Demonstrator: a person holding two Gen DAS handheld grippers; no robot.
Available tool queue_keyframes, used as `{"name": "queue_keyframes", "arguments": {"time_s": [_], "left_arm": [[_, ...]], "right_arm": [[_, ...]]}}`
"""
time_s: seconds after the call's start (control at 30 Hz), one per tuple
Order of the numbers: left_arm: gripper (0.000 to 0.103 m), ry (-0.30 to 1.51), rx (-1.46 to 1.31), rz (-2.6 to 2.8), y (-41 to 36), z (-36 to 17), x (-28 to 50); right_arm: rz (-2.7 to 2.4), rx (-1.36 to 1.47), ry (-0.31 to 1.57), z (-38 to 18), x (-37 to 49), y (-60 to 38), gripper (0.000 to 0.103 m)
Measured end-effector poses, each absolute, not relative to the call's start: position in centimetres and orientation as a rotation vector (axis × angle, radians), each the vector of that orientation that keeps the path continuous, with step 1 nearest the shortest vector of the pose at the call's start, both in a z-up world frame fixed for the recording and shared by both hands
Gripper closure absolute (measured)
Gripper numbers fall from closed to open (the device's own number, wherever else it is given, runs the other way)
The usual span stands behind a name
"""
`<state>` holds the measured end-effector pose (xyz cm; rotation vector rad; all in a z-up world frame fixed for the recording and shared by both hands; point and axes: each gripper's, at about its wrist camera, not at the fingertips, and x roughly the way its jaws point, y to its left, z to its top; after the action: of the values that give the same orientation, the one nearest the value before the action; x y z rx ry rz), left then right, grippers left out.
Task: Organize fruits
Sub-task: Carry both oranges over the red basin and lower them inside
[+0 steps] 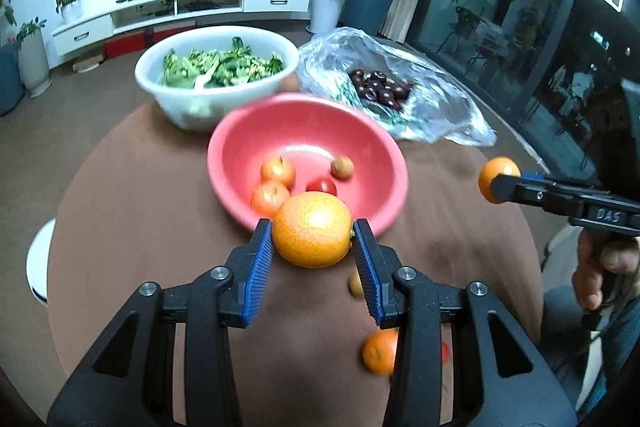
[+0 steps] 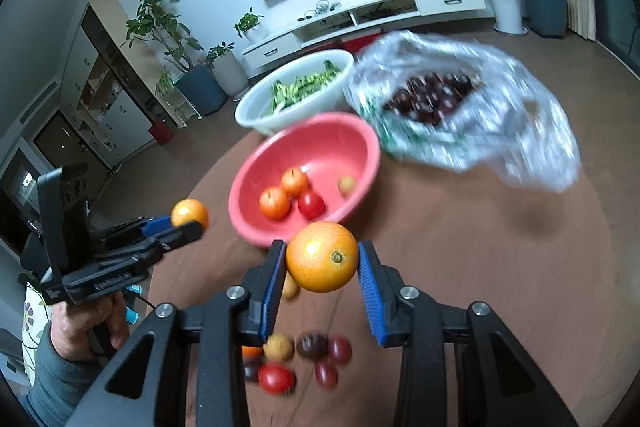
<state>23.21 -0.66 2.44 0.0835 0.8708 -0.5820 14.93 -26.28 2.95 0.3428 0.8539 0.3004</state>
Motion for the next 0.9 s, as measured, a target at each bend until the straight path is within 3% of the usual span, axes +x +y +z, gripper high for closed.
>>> {"name": "queue_keyframes", "arguments": {"time_s": [0.17, 0.43, 0.9], "left_arm": [[0.065, 0.888, 0.182, -0.573, -4.2, 1.5, 25.5], [0.065, 0.919, 0.254, -0.572, -7.8, -1.4, 27.1], [0.065, 0.969, 0.256, -0.575, -8.5, -4.4, 29.1]], "right_arm": [[0.334, 0.300, 0.883, 3.5, 20.5, -24.4, 0.064], [0.305, 0.260, 0.999, -0.9, 26.6, -22.2, 0.064], [0.296, 0.178, 1.080, -3.8, 29.1, -20.0, 0.064]]}}
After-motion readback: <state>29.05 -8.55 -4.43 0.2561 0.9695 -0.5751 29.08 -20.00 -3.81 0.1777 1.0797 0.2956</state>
